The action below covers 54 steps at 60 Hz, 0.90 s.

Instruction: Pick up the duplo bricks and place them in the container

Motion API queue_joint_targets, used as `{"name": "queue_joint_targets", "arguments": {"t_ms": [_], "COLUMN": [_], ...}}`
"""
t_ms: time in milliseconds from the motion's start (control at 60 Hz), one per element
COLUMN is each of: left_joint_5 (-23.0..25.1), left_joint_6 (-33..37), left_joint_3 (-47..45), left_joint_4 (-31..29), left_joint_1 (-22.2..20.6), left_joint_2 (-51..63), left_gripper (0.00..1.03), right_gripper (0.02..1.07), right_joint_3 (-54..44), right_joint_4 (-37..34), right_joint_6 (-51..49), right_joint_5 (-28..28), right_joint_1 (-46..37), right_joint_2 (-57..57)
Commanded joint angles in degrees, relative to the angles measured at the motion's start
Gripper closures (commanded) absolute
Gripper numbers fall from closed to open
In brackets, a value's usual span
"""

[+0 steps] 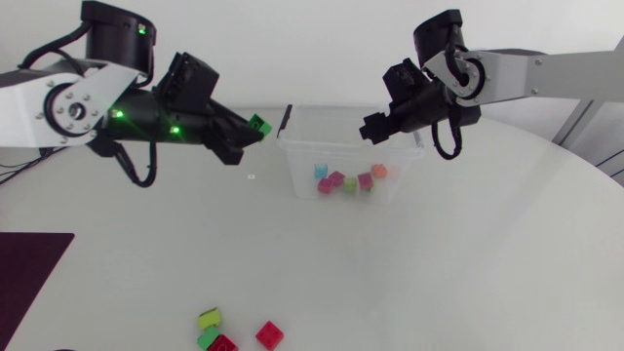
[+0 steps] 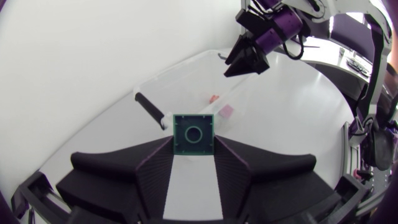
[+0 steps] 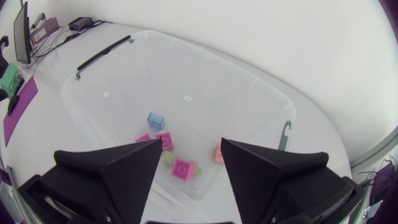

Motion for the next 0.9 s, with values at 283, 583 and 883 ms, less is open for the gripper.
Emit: {"name": "queue_joint_targets", "arguments": {"t_ms": [283,583,883], "left_joint_5": [0.2,-2.1,-2.9], "left_joint_6": [-4.7,-4.7,-2.6], "left_joint_3": [17.7,32.8,37.3], "left_joint_4": [5.0,-1.1,-11.2], "left_joint_1": [-4.0,-4.6,-3.7], "left_joint_2": [19.1,32.7,35.4], "left_gripper": [0.82,0.32,0.05], "right_gripper": [0.24,0.21,0.21], "right_joint_3": [-6.0,-18.3,-27.4], "right_joint_4": [-0.4,-2.8,-7.1], "right_joint_6": [0.2,-1.9,-3.1], "right_joint_5": [0.4,-0.4,-3.2], "right_joint_1": [1.9,6.7,14.2], "right_joint_2": [-10.6,-25.1,-33.1]}}
